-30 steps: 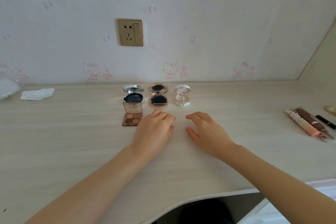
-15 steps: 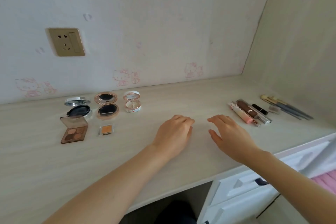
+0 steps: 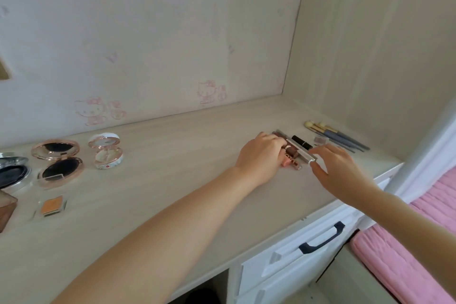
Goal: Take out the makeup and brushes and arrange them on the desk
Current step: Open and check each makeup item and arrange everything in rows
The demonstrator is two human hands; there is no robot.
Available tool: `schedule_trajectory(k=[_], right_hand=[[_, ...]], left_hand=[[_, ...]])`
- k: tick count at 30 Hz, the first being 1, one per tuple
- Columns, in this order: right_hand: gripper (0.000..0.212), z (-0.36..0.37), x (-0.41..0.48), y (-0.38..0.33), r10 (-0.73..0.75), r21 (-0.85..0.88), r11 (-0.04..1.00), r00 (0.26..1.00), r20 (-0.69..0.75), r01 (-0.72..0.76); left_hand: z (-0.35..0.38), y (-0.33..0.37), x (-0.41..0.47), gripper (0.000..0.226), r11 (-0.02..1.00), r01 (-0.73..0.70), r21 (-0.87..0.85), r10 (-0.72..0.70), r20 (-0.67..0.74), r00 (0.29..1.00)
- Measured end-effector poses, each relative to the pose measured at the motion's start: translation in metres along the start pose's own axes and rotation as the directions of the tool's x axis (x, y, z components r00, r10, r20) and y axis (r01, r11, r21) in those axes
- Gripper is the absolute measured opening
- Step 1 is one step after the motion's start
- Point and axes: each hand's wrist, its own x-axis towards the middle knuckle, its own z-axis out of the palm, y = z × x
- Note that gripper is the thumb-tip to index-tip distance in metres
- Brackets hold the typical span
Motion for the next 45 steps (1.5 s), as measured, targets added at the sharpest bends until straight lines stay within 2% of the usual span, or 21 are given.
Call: schedule_trajectory(k=[7, 10, 18, 23, 27, 31, 36, 43, 45], right_hand=[[0.036, -0.005, 0.027, 0.039, 0.146, -0.038, 0.989, 0.989, 0.007, -0.146], [0.034, -0.002, 0.041, 0.051, 0.190, -0.020, 0.982, 0.982, -0.021, -0.190], [0.040, 0.015, 0.058, 0.063, 0.227, -0.118, 0.968, 0.973, 0.039, -0.221], [0.042, 0.021, 0.062, 0.073, 0.206, -0.152, 0.969, 0.977, 0.061, -0.195], [0.039, 0.026, 0.064, 0.081, 0.194, -0.119, 0.976, 0.978, 0.078, -0.185], [0.039, 0.017, 0.060, 0.071, 0.205, -0.070, 0.977, 0.976, 0.072, -0.200], [0.043, 0.018, 0.056, 0.070, 0.263, 0.225, 0.942, 0.964, -0.028, -0.251], [0.035, 0.017, 0.042, 0.054, 0.277, 0.478, 0.863, 0.945, -0.173, -0.165], [0.034, 0.011, 0.037, 0.045, 0.261, 0.495, 0.862, 0.933, -0.247, -0.110]], left_hand=[[0.036, 0.014, 0.063, 0.026, 0.994, 0.080, -0.070, -0.075, 0.080, 0.994], [0.049, 0.017, 0.081, 0.032, 0.985, 0.145, -0.089, -0.128, 0.173, 0.977], [0.062, 0.029, 0.108, 0.038, 0.990, 0.072, 0.124, -0.113, 0.372, 0.921], [0.071, 0.027, 0.121, 0.033, 0.990, 0.059, 0.129, -0.105, 0.383, 0.918], [0.076, 0.029, 0.127, 0.041, 0.990, 0.129, 0.064, -0.144, 0.452, 0.881], [0.075, 0.032, 0.128, 0.037, 0.979, 0.204, 0.012, -0.189, 0.433, 0.881], [0.072, 0.029, 0.116, 0.039, 0.958, 0.243, -0.153, -0.175, 0.359, 0.917], [0.064, 0.036, 0.091, 0.025, 0.936, 0.152, -0.319, -0.120, 0.118, 0.986], [0.057, 0.037, 0.086, 0.024, 0.920, 0.137, -0.368, -0.123, 0.062, 0.990]])
